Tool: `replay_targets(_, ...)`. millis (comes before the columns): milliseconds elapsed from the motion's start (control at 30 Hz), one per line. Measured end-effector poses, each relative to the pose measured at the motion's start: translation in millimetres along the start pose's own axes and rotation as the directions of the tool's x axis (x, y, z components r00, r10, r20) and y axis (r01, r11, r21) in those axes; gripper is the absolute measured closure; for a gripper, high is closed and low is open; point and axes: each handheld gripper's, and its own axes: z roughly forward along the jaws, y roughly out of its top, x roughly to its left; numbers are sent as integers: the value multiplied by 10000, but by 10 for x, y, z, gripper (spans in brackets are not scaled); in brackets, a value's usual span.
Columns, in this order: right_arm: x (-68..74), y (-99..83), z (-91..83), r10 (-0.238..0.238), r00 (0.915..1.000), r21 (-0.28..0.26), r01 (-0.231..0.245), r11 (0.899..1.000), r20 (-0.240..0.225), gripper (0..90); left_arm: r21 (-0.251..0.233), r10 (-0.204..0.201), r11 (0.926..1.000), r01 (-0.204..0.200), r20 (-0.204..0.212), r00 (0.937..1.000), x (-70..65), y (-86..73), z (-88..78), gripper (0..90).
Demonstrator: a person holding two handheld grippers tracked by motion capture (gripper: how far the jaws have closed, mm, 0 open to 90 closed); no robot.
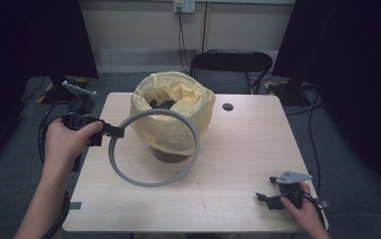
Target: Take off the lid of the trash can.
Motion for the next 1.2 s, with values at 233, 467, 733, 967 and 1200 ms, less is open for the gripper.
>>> replay_targets(233,0,0,0,1,10000,0,-1,10000,0,136,33,60,10000,-60,14,10000,55,-62,-21,835)
replay_targets(467,0,0,0,-1,10000,-2,1,10000,-3,136,30,94,10000,-94,127,9999,120,-140,-55,835)
replay_targets(733,0,0,0,5,10000,-1,-5,10000,-1,136,-163,-89,9998,91,129,9999,195,-221,-158,835)
replay_targets(967,1,0,0,5,10000,-1,-5,10000,0,136,-140,-161,9998,164,209,9997,304,-312,-206,835)
replay_targets(1200,2,0,-1,27,10000,17,-27,10000,-4,136,-49,-194,9998,195,304,9994,386,-427,-182,835)
